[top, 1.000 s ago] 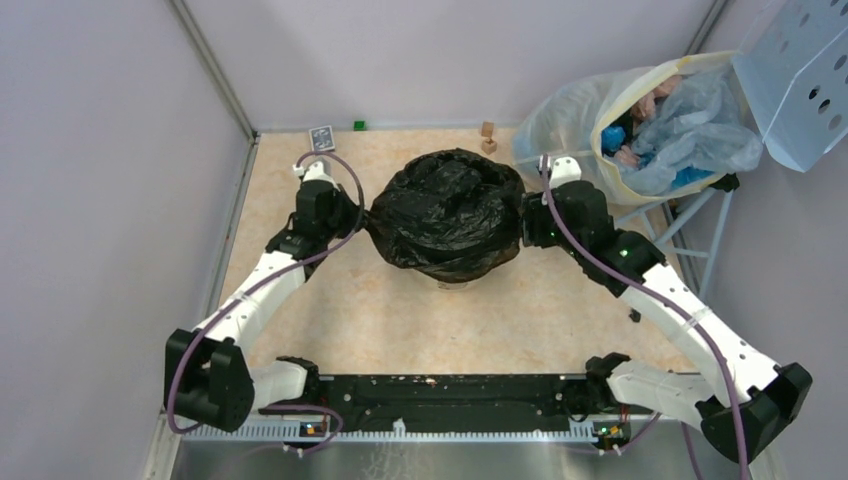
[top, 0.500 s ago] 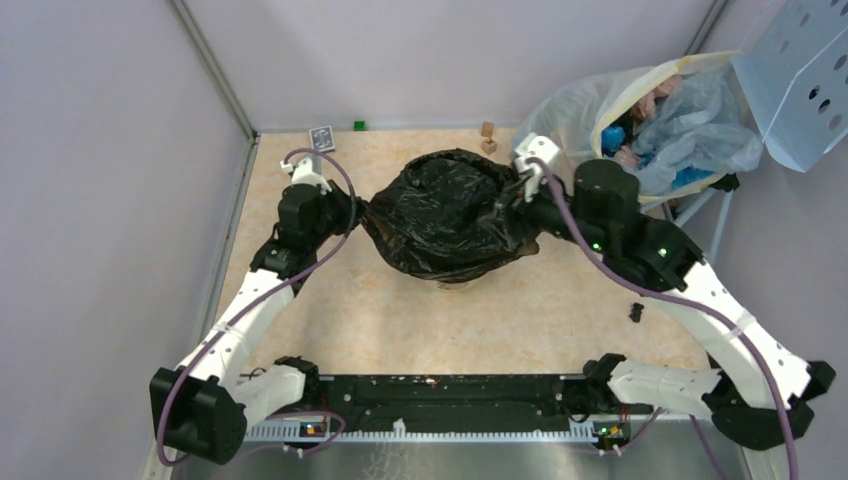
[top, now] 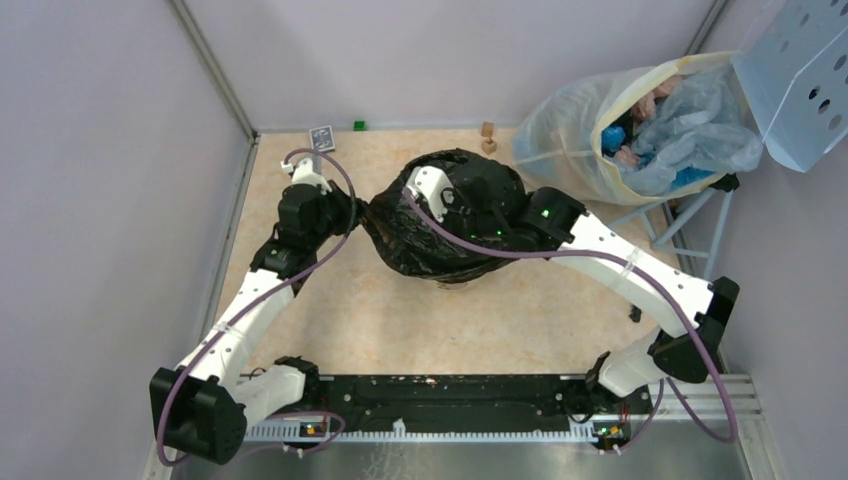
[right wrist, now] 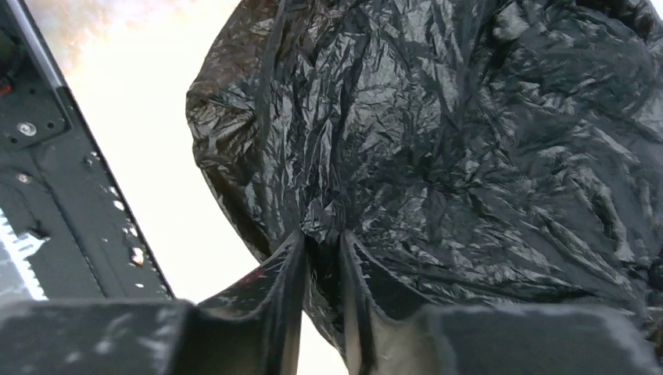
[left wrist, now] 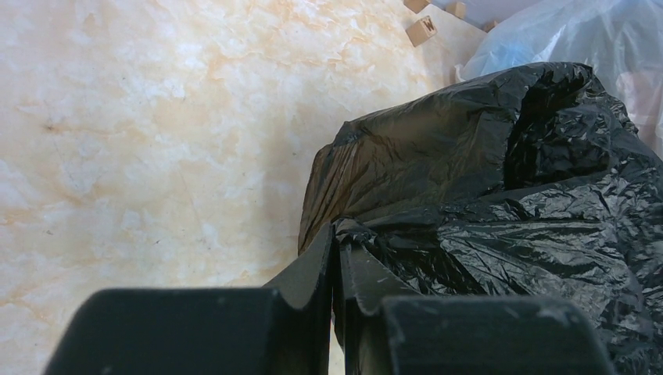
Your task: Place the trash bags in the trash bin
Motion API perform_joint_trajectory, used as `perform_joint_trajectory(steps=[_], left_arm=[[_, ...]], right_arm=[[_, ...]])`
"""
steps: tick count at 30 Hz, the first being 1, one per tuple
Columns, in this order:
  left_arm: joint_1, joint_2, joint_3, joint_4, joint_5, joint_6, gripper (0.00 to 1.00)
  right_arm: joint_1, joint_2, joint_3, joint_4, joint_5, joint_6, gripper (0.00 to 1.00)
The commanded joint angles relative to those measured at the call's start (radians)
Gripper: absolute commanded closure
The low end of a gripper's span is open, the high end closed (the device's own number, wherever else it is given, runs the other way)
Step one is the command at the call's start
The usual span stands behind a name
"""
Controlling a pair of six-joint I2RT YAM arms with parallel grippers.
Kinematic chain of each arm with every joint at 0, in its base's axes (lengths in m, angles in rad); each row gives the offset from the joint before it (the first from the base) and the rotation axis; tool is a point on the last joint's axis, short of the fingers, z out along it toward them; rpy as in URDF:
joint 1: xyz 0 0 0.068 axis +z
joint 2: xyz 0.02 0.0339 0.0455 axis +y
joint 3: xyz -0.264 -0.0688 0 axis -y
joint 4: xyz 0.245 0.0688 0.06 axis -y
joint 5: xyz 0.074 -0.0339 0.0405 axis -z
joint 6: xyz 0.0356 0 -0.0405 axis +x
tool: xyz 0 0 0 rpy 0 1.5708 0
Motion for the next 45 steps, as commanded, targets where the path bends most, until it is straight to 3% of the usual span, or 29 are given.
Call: perform_joint_trajectory(steps=[1, 2, 8, 16, 20, 24, 30, 45], left_arm=[[0.004, 0.015, 0.028, 0.028, -0.019, 0.018, 0.9], [0.004, 0.022, 0.03, 0.027, -0.025, 0.018, 0.9], [0.005, 0.067, 0.046, 0.042, -0.014, 0.018, 0.92], [0.004, 0.102, 0.062, 0.065, 0.025, 0.034, 0.91], [0.004, 0.104, 0.067, 0.063, 0.029, 0.038, 0.91], [0.005, 0.102, 0.072, 0.058, 0.026, 0.045, 0.91], [0.004, 0.105, 0.079, 0.047, 0.018, 0.051, 0.91], [0.005, 0.109, 0.092, 0.031, 0.008, 0.049, 0.91]], right_arm=[[0.006, -0.005, 0.08, 0.002, 0.045, 0.008, 0.95], [0.004, -0.011, 0.079, 0.034, 0.061, 0.016, 1.0], [-0.148, 0.014, 0.169, 0.124, -0.042, 0.117, 1.0], [-0.316, 0.194, 0.399, 0.1, -0.077, 0.208, 0.99], [-0.314, 0.237, 0.493, 0.011, -0.106, 0.146, 0.51], [-0.281, 0.157, 0.4, 0.029, -0.047, 0.066, 0.29], [-0.173, 0.062, 0.288, 0.06, 0.081, -0.026, 0.19], [0.07, 0.133, 0.254, 0.009, 0.464, -0.121, 0.16]])
